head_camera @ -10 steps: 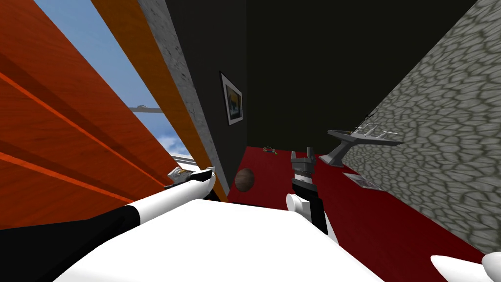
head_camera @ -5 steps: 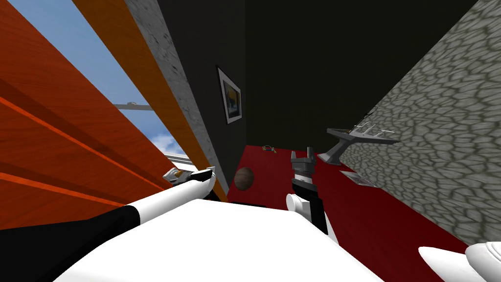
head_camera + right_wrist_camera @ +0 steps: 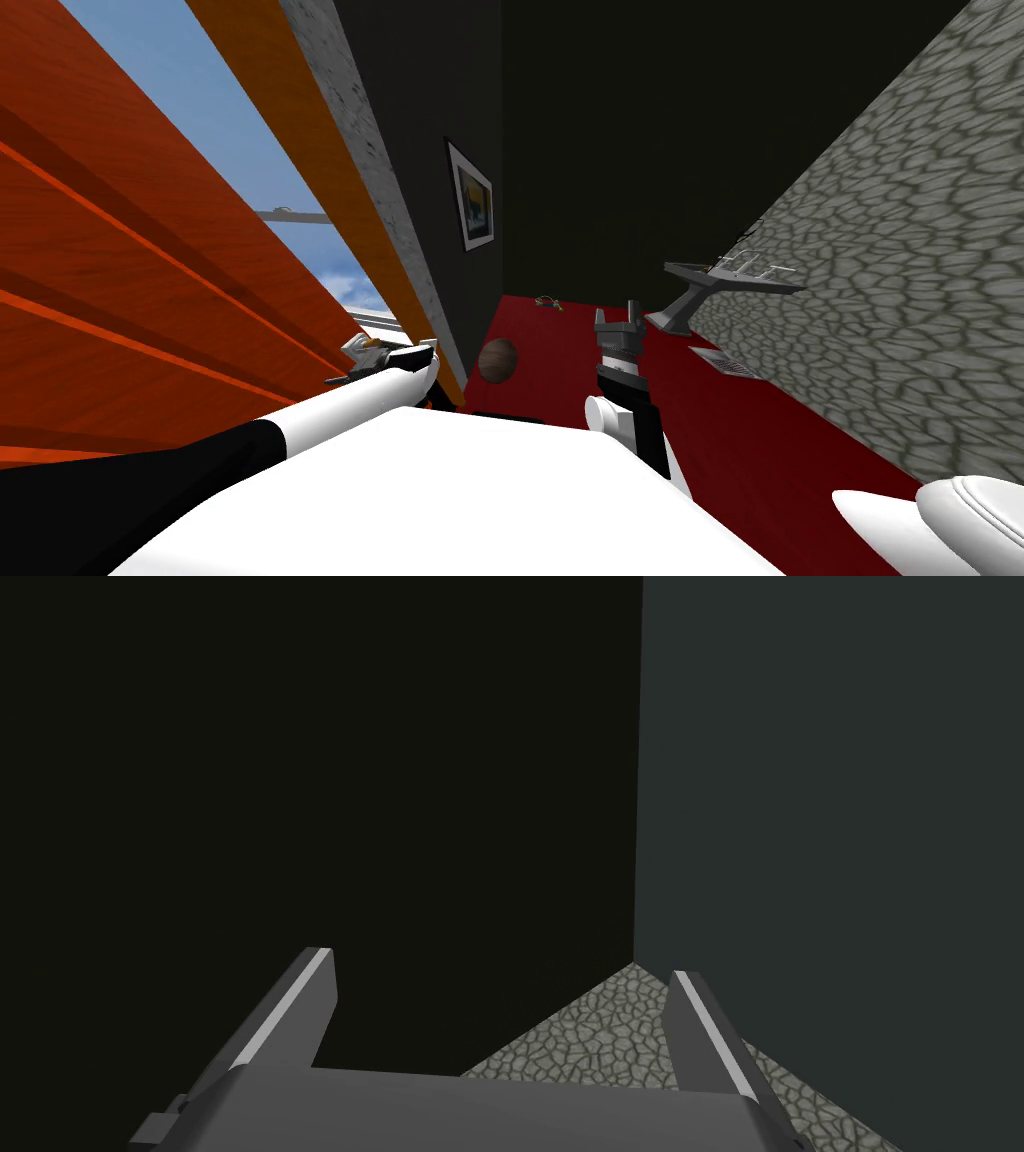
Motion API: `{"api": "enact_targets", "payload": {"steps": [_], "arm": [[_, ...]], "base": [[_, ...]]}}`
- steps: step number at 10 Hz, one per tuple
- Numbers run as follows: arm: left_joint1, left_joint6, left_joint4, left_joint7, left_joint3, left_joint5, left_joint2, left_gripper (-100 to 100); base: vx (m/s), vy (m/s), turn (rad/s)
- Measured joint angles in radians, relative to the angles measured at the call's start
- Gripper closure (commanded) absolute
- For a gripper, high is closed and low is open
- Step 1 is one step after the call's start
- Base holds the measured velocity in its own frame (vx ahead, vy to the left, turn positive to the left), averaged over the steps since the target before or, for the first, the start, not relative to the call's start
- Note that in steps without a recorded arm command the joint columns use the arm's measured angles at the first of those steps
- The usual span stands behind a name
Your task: Push the door open
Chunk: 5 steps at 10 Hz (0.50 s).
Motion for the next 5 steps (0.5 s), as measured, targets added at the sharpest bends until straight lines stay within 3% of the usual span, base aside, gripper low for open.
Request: {"api": "enact_targets", "payload": {"steps": [2,5], "arm": [[-0.010,-0.024,-0.004,-0.010,-0.029,0.013,0.006,-100],[-0.036,-0.055,-0.004,-0.028,0.015,0.030,-0.021,-100]], "base": [[-0.079,-0.092,-0.108],[0.058,-0.074,-0.113]]}}
